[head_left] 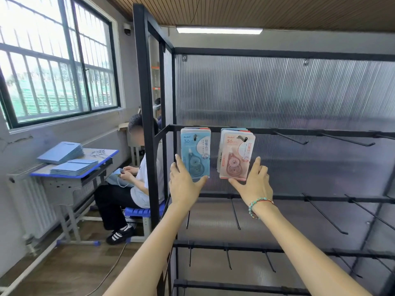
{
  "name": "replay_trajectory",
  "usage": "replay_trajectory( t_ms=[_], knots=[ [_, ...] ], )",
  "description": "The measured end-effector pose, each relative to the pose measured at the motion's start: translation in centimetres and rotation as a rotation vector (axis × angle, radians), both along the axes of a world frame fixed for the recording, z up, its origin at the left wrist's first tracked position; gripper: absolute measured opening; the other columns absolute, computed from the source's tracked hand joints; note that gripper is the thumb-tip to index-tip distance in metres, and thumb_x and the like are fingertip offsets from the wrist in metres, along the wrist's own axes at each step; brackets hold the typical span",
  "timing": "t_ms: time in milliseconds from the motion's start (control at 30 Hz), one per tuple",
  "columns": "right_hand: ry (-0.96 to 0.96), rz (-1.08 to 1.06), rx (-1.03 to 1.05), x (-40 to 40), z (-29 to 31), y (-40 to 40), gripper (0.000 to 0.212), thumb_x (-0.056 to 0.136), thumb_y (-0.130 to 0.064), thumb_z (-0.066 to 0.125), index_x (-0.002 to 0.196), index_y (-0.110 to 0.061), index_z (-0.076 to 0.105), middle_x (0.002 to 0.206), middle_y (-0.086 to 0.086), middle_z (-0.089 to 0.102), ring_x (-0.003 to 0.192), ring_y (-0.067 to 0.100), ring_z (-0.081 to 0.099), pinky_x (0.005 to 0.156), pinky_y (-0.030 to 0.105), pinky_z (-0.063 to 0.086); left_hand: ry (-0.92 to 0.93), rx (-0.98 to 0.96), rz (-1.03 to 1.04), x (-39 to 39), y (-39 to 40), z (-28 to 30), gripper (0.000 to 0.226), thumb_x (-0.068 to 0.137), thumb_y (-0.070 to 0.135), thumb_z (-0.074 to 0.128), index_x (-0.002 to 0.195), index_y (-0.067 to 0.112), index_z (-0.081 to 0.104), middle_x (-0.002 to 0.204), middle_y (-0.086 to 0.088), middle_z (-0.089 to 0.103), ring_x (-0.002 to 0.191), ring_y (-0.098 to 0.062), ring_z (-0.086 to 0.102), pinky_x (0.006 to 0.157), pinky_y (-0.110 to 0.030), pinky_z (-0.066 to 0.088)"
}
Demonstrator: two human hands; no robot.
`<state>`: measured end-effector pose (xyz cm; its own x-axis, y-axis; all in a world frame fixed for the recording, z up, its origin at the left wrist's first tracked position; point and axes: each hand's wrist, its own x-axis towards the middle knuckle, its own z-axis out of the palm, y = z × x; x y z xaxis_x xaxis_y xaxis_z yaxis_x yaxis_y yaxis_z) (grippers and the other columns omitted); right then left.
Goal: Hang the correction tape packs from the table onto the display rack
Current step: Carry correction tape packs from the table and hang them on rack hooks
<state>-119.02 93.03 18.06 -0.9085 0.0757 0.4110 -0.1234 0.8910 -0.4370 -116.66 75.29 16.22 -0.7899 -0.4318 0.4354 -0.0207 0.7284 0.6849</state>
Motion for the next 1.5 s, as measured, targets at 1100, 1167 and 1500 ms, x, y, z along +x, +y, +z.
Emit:
replay_trajectory(
  t_ms=[1100,1167,1500],
  knots=[
    [-0.115,1.311,-0.003,37.8,-7.2,-29.6,0.053,0.09,-0.018,0.057,0.141,-0.01,0.044,0.148,0.008,0.037,0.136,0.023,0.032,0.112,0.028,0.022,-0.226,0.033,0.816,53.2,-18.1,-7.7,0.063,0.094,0.024,0.057,0.148,0.008,0.03,0.149,-0.009,0.038,0.136,-0.025,0.035,0.113,-0.034,0.029],
    [-0.119,1.415,0.009,43.2,-7.7,-33.3,0.053,0.089,-0.017,0.058,0.14,-0.01,0.045,0.147,0.009,0.038,0.136,0.023,0.033,0.113,0.029,0.022,-0.234,0.033,0.906,58.8,-20.7,-8.0,0.063,0.094,0.024,0.057,0.148,0.007,0.03,0.147,-0.012,0.039,0.135,-0.027,0.037,0.111,-0.033,0.029],
    [-0.119,1.771,0.111,66.4,-10.0,-47.2,0.053,0.092,-0.021,0.055,0.142,-0.01,0.041,0.148,0.009,0.036,0.137,0.024,0.032,0.112,0.029,0.023,-0.324,0.129,1.265,83.8,-27.4,-10.4,0.065,0.095,0.028,0.057,0.149,0.006,0.029,0.146,-0.013,0.04,0.136,-0.027,0.036,0.11,-0.034,0.031]
  ],
)
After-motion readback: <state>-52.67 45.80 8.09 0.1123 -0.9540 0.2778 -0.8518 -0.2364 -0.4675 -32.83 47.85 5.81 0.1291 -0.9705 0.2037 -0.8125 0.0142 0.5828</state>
